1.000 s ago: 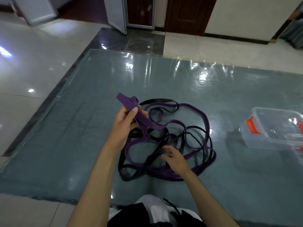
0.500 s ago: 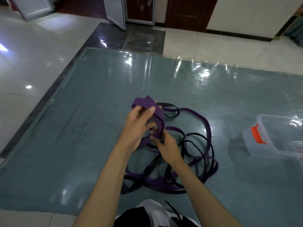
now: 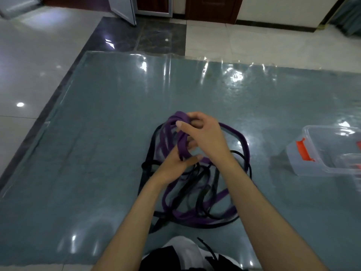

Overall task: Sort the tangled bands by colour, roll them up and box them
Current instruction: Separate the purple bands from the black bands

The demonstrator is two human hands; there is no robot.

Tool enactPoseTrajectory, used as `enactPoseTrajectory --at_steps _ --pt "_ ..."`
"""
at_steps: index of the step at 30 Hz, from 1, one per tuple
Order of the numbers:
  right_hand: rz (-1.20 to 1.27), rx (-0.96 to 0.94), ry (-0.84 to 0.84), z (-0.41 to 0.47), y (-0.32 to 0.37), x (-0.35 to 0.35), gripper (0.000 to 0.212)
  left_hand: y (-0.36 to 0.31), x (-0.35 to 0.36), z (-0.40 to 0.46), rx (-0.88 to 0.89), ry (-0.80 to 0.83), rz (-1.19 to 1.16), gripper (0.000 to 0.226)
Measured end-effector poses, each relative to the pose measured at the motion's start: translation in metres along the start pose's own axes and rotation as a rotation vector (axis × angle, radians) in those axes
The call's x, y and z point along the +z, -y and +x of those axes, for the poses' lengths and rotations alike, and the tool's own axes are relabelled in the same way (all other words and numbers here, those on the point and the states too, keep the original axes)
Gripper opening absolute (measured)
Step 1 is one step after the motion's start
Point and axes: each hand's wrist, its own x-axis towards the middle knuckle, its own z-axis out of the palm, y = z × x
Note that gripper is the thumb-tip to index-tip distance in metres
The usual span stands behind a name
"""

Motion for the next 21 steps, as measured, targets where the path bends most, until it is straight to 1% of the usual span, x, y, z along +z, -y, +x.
enactPoseTrajectory --at_steps 1,2,3,4,5,6,8,9,11,13,15,17,20,21 --pt "0.077 0.021 0.009 0.000 0.003 0.001 0.021 -0.004 0.000 0.000 0.046 -0.050 -0.013 0.029" --pt "0.182 0.047 0.020 -0.001 0.005 0.001 0.024 -0.008 -0.002 0.000 0.080 -0.112 -0.043 0.024" --pt "0.267 0.059 0.034 -0.002 0.005 -0.002 0.024 -0.012 -0.004 -0.001 0.092 -0.173 -0.084 0.027" --pt "0.279 0.047 0.044 -0.004 0.003 -0.006 0.024 -0.016 -0.007 -0.002 0.097 -0.220 -0.145 0.029" --pt "0.205 0.012 0.051 -0.006 0.000 -0.011 0.025 -0.021 -0.009 -0.005 0.098 -0.254 -0.214 0.027" --pt "0.078 -0.031 0.068 -0.009 -0.006 -0.017 0.027 -0.026 -0.011 -0.007 0.096 -0.283 -0.290 0.023" --pt "-0.130 -0.059 0.176 -0.019 -0.019 -0.026 0.033 -0.036 -0.014 -0.013 0.084 -0.340 -0.443 0.018" --pt "-0.164 -0.032 0.264 -0.025 -0.027 -0.028 0.035 -0.041 -0.015 -0.016 0.084 -0.360 -0.492 0.018" --pt "-0.166 0.096 0.463 -0.038 -0.043 -0.028 0.036 -0.051 -0.016 -0.021 0.095 -0.387 -0.526 0.020" --pt "-0.232 0.169 0.592 -0.047 -0.064 -0.029 0.033 -0.058 -0.019 -0.027 0.115 -0.410 -0.529 0.021" --pt "-0.422 0.172 0.591 -0.052 -0.086 -0.033 0.033 -0.062 -0.024 -0.035 0.137 -0.418 -0.508 0.021" --pt "-0.579 0.147 0.519 -0.056 -0.105 -0.042 0.031 -0.061 -0.025 -0.044 0.135 -0.423 -0.493 0.023" --pt "-0.772 0.069 0.448 -0.061 -0.133 -0.069 0.016 -0.056 -0.026 -0.056 0.127 -0.437 -0.512 0.036" --pt "-0.835 0.077 0.429 -0.063 -0.142 -0.080 0.014 -0.055 -0.028 -0.059 0.123 -0.439 -0.529 0.039"
